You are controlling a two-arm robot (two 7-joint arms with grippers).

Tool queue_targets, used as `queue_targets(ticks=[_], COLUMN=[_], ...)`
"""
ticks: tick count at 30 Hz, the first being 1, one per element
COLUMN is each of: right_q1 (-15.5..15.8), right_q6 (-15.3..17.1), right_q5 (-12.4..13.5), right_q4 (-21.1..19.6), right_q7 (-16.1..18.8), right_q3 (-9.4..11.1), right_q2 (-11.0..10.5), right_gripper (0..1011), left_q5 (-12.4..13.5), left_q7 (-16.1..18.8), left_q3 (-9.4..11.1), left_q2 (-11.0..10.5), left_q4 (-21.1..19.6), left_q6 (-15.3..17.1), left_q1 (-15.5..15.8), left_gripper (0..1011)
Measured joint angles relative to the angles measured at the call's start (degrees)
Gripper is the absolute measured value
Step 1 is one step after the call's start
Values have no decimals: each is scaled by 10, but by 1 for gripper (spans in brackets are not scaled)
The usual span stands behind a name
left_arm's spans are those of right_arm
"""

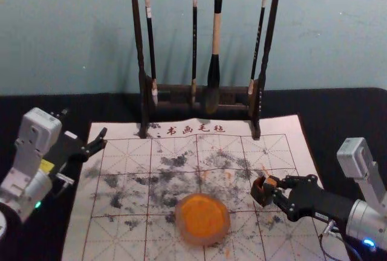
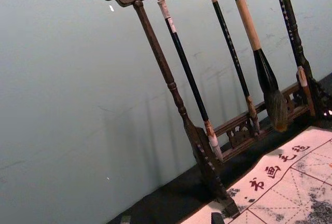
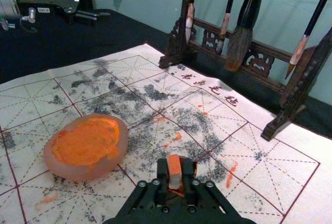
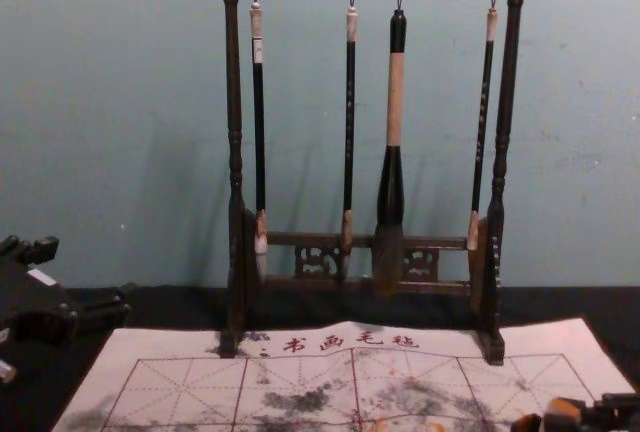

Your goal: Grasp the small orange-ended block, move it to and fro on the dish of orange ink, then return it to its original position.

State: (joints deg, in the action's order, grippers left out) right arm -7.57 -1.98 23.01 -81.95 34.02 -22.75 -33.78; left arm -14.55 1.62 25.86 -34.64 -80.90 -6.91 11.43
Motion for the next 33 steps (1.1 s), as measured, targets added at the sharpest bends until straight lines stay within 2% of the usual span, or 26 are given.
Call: queue_targets(ticks=[3, 7, 33], right_q1=[0, 0, 0], right_q6=[0, 0, 2], right_q5=[0, 0, 2], right_q4=[0, 0, -6], right_q7=[0, 0, -4], right_q3=[0, 0, 4], right_q2=[0, 0, 0], right_gripper=[138, 100, 101], left_q5=[0, 0, 0], left_q7=[0, 0, 0], left_q3=[0, 0, 0], left_q2=[0, 0, 0], left_q4=[0, 0, 0], left_q6=[0, 0, 0], left_q1=[0, 0, 0], left_gripper=[1001, 1001, 1001])
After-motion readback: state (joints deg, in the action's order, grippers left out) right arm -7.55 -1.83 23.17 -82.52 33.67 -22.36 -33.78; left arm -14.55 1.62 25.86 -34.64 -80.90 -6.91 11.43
